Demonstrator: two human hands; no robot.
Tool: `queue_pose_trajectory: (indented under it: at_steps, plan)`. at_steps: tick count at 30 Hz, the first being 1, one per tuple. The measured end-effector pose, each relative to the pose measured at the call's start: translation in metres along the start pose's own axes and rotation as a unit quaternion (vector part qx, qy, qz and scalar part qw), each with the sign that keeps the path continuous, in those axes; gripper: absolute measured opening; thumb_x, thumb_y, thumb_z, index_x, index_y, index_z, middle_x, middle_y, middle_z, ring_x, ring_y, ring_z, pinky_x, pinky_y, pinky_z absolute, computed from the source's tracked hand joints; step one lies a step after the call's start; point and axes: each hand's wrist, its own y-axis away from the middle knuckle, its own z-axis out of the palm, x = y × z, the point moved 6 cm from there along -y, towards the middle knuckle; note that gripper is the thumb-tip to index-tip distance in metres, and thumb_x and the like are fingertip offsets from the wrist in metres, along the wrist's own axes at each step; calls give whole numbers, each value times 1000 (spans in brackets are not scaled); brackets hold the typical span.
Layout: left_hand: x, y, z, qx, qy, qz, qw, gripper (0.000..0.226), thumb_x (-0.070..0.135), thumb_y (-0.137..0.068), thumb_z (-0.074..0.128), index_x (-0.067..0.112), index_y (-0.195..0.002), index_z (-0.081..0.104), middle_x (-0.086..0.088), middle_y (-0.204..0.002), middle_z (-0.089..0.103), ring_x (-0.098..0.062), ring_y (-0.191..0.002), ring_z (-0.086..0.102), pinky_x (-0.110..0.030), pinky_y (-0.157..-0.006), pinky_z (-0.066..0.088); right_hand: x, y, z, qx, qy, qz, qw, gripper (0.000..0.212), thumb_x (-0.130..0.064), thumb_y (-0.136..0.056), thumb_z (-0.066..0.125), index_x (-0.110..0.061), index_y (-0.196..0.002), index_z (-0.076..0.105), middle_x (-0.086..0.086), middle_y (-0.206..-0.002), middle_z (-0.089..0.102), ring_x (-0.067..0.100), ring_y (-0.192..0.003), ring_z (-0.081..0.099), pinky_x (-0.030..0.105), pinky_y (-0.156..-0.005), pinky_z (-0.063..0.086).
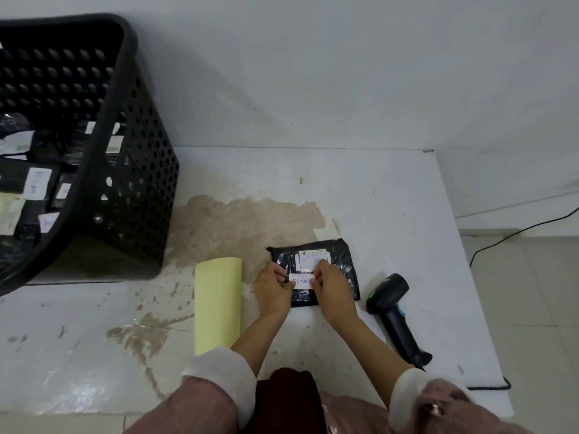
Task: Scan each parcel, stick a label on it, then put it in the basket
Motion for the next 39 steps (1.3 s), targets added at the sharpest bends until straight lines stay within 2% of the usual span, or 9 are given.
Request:
queue_pose_trajectory:
  at_steps: [5, 8, 11, 15, 20, 25, 28, 33, 39]
  plan:
    - [5, -3, -2, -11, -124, -13, 992, 32, 12, -76, 75, 12, -94, 49, -7, -97, 54, -24, -87, 56, -34, -71, 45, -2, -3, 0, -14, 14, 8, 1000, 17, -10, -94, 51, -16, -92, 35, 5, -88, 48, 19, -78, 45, 33, -65, 40]
    - [3, -3, -11, 16, -195, -19, 981, 65, 26, -70, 81, 9, -118, 41, -10, -117, 45, -28, -105, 51, -34, -79, 43, 0, -4, 0, -17, -19, 10, 1000, 18, -6, -92, 52, -13, -90, 37, 4, -83, 47, 18, -75, 43, 33, -65, 39]
    - [-6, -1, -8, -17, -71, -77, 994, 76, 23, -69, 83, 7, -128, 37, -13, -127, 50, -29, -113, 53, -38, -93, 46, 7, -2, -1, -18, -86, 23, 996, 20, -2, -90, 57, -12, -86, 40, 3, -71, 47, 15, -65, 42, 27, -61, 38]
    - [-2, 5, 5, -76, 10, -108, 991, 57, 28, -71, 82, 8, -118, 58, -9, -113, 67, -24, -101, 63, -35, -89, 53, 12, 3, -11, -1, -110, 10, 994, 22, -5, -90, 60, -16, -85, 41, -1, -69, 51, 9, -61, 45, 12, -58, 40]
    - [50, 10, 6, -101, 108, -13, 989, 30, 23, -82, 72, 20, -106, 55, 0, -101, 65, -15, -93, 63, -20, -66, 47, 0, 0, -48, 54, -152, -4, 987, 18, -8, -90, 60, -17, -91, 45, 3, -76, 59, 14, -67, 54, 14, -59, 42]
    - [137, 14, -34, -81, 160, 141, 974, 25, 30, -88, 65, 23, -108, 52, 7, -100, 65, -8, -93, 63, -26, -80, 53, -53, -7, -125, 166, -216, -54, 961, 18, -14, -90, 64, -24, -94, 49, -4, -77, 61, 6, -70, 59, 13, -61, 44]
    - [191, 24, -75, -56, 206, 226, 950, 23, 32, -87, 66, 35, -106, 54, 16, -98, 67, 0, -91, 65, -15, -72, 52, -104, -1, -179, 237, -215, -117, 940, 21, -20, -87, 68, -30, -91, 50, -10, -73, 63, 1, -72, 60, 13, -62, 44]
    - [260, 55, -138, -57, 292, 313, 902, 29, 33, -84, 69, 36, -111, 58, 15, -103, 71, -5, -94, 68, -24, -79, 56, -187, 37, -247, 383, -173, -221, 880, 24, -27, -83, 69, -33, -96, 51, -22, -76, 62, -8, -91, 50, 37, -82, 46]
    - [299, 95, -196, -82, 366, 364, 853, 26, 30, -85, 68, 32, -110, 62, 10, -102, 73, -8, -93, 70, -15, -68, 54, -238, 77, -296, 471, -154, -241, 835, 65, -48, -75, 73, -32, -128, 40, -13, -134, 40, 6, -124, 37, 52, -105, 37]
